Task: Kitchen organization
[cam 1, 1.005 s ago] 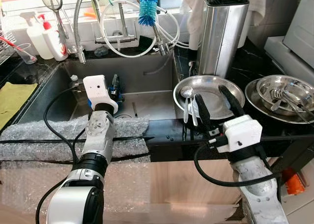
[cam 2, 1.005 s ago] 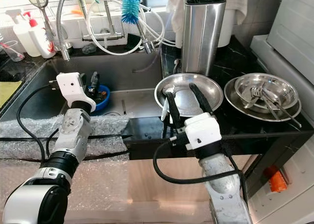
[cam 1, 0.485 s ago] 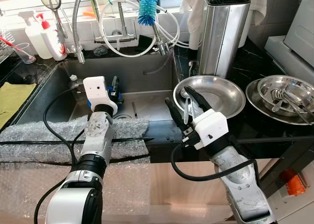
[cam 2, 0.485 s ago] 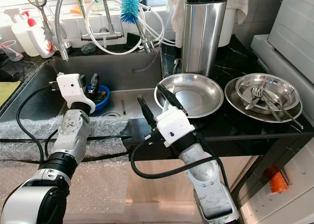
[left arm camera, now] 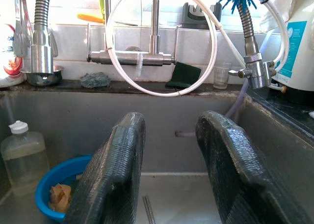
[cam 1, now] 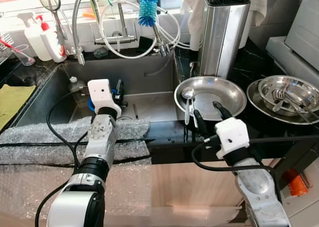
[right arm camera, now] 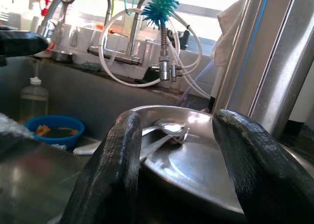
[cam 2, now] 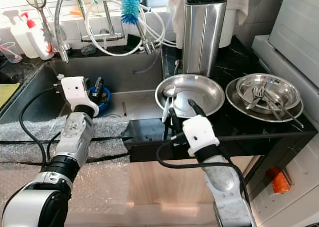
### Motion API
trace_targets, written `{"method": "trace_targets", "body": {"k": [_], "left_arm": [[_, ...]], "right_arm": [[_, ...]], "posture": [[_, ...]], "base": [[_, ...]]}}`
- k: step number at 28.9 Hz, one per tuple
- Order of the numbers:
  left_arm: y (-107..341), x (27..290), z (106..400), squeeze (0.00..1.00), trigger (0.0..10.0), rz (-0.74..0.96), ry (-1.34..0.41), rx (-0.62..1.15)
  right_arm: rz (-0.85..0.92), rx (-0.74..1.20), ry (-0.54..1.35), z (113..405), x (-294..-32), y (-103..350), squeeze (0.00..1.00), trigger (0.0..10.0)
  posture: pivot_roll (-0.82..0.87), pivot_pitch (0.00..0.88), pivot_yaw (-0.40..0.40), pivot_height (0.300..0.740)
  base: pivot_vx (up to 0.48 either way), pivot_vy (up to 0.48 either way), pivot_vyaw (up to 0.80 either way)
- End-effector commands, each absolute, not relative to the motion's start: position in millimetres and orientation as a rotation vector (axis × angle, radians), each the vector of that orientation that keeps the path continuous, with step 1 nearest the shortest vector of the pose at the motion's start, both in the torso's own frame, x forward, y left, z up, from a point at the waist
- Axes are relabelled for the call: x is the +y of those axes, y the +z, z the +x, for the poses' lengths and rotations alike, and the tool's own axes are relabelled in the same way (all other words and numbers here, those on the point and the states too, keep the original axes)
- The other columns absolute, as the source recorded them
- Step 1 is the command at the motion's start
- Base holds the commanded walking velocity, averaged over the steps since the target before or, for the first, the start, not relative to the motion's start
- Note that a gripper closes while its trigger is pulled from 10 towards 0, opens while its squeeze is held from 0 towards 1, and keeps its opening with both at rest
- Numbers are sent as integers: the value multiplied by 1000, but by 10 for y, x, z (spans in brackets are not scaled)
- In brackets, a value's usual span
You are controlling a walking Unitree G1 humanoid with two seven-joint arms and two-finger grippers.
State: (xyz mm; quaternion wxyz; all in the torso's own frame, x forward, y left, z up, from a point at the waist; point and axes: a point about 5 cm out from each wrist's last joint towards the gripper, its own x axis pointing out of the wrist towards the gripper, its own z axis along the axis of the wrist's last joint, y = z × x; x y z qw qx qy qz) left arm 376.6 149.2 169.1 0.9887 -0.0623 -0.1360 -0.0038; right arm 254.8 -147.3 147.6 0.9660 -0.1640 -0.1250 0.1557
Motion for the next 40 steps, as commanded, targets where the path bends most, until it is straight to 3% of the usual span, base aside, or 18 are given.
{"method": "trace_targets", "body": {"k": [1,16,30,40], "left_arm": [[1731,1519,3768,0,10000,-107,1,-282],[1783,1504,3772,0,10000,-111,-6,-306],[1776,1495,3768,0,10000,-110,-3,-305],[1775,1474,3770,0,10000,-112,-12,-303]], "right_arm": [[-322,-268,312,2530,-1499,1475,0,10000],[-282,-349,330,2472,-1477,1532,0,10000],[-246,-273,434,2457,-1439,1404,0,10000],[-313,-262,267,2556,-1656,1398,0,10000]], "posture": [[-68,44,108,740],[-69,43,113,740],[-64,42,109,740],[-65,40,109,740]], "base": [[0,0,0],[0,0,0],[0,0,0],[0,0,0]]}}
